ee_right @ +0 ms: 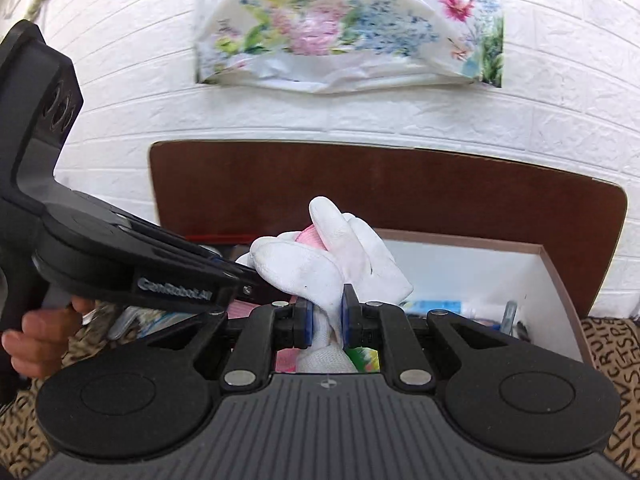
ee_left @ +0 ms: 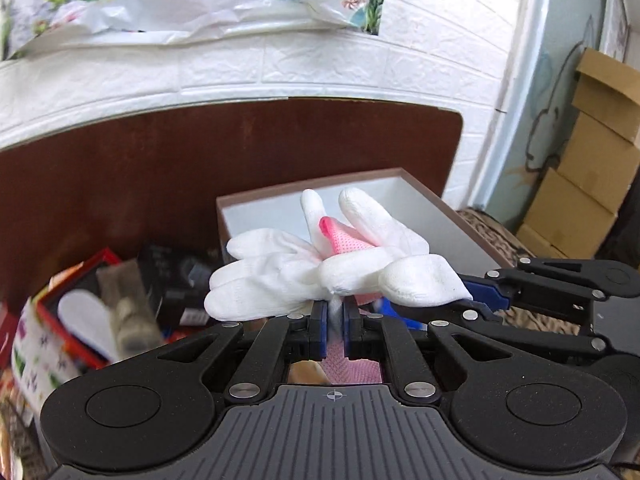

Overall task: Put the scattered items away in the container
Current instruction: 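Lower the gloves into the cardboard box and open both tools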

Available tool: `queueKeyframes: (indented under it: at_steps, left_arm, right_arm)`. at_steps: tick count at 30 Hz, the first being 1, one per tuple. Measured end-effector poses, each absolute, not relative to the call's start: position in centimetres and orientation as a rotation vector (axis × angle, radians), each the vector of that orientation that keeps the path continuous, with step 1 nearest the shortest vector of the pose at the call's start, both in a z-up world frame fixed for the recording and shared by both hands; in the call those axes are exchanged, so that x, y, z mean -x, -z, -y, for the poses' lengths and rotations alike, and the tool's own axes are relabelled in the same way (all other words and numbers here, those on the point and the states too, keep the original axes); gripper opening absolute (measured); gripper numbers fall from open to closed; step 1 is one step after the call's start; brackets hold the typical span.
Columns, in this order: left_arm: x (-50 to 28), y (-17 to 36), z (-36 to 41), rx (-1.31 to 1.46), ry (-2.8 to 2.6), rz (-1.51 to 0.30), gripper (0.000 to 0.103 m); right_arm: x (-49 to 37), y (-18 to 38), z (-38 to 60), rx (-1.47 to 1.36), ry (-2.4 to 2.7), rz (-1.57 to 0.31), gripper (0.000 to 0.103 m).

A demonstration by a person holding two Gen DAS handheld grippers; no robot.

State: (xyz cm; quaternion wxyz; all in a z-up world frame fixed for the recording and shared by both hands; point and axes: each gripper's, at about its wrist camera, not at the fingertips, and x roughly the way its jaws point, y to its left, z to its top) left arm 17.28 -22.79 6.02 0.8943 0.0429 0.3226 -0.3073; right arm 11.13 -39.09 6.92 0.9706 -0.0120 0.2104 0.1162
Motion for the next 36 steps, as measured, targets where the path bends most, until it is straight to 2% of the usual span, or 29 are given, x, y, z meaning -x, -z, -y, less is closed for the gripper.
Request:
queueKeyframes:
  at_steps: [15,17,18,19,20,21,22,23,24,25,26,27,31,36]
  left_arm:
    - [-28.9,-1.0,27.9,-0.137,0.557,-0.747,0.005]
    - [-29.6,-0.4,28.3,-0.143,0.559,-0.760,0.010]
    - [-29.9,-0.1,28.3,-0.145,0.563,-0.762,0.022]
    - [-30.1,0.0,28.3,-0.145,0.570,-0.760,0.031]
    - [-30.1,0.1,28.2,-0.142,0.577,-0.748,0.037]
    - [-30.0,0.1,28.1,-0.138,0.583,-0.734,0.060]
    - [-29.8,0.1,27.8,-0.129,0.589,-0.718,0.089]
    - [-29.6,-0.1,27.5,-0.111,0.593,-0.695,0.095]
    - [-29.2,-0.3,27.1,-0.090,0.612,-0.658,0.098]
    - [-28.8,-0.5,26.8,-0.082,0.610,-0.634,0.099]
    - [-28.4,-0.6,26.7,-0.085,0.607,-0.618,0.101]
    - [-28.1,-0.8,26.7,-0.093,0.607,-0.612,0.103]
    - [-26.8,-1.0,26.5,-0.127,0.602,-0.615,0.103]
    - [-25.6,-1.0,25.9,-0.132,0.591,-0.616,0.103]
  right_arm:
    - [-22.2,-1.9,43.4,0.020,-0.142,-0.554,0.016]
    - [-23.3,-1.3,43.5,0.026,-0.136,-0.581,0.021]
    - [-23.7,-0.9,43.5,0.033,-0.131,-0.594,0.022]
    - [-24.1,-0.6,43.4,0.045,-0.127,-0.607,0.027]
    - [-24.4,-0.4,43.3,0.060,-0.123,-0.621,0.042]
    - [-24.5,-0.2,43.2,0.076,-0.111,-0.632,0.052]
    - [-24.5,0.0,43.1,0.093,-0.097,-0.638,0.067]
    - [-24.4,0.0,42.9,0.111,-0.088,-0.638,0.070]
    - [-24.3,0.0,42.8,0.128,-0.083,-0.636,0.071]
    - [-24.1,0.0,42.8,0.137,-0.078,-0.635,0.075]
    - [-23.8,0.0,42.8,0.138,-0.071,-0.634,0.085]
    - [-23.5,0.0,42.8,0.136,-0.060,-0.633,0.088]
    - [-21.7,-0.4,42.3,0.142,-0.056,-0.621,0.099]
    - [-20.2,-0.9,41.3,0.189,-0.040,-0.620,0.102]
